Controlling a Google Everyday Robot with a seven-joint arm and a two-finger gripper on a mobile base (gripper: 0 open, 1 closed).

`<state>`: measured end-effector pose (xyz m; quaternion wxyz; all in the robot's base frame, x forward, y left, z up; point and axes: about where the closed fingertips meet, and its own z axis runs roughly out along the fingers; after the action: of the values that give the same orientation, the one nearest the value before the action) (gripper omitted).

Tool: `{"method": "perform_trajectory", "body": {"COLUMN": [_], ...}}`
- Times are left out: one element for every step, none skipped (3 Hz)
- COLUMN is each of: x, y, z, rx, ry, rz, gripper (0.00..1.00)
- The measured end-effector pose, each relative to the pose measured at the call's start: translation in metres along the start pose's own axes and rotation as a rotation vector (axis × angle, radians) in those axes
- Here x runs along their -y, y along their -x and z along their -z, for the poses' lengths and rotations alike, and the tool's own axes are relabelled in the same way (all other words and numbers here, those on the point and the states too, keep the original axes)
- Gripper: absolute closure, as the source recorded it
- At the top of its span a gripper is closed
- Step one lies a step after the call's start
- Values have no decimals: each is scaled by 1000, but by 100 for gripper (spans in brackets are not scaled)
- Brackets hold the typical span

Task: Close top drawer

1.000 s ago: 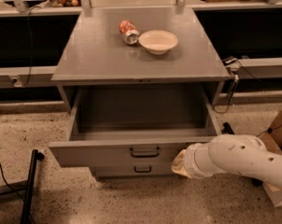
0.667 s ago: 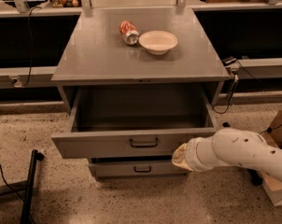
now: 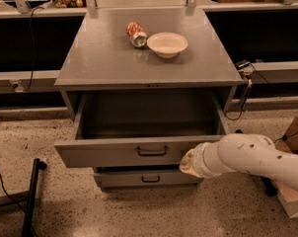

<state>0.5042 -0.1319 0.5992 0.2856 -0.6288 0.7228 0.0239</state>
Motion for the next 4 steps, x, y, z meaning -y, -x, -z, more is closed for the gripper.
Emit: {"method": "perform_trajectory", "body": {"x": [26,60,95,128], "y": [0,5,9,11], "z": [-12,-24,-29,-31], "rx": [-22,-33,-32,-17], "ry": [-33,-71,-117,-155], "rz": [49,89,116,136], "gripper": [100,100,100,100]}}
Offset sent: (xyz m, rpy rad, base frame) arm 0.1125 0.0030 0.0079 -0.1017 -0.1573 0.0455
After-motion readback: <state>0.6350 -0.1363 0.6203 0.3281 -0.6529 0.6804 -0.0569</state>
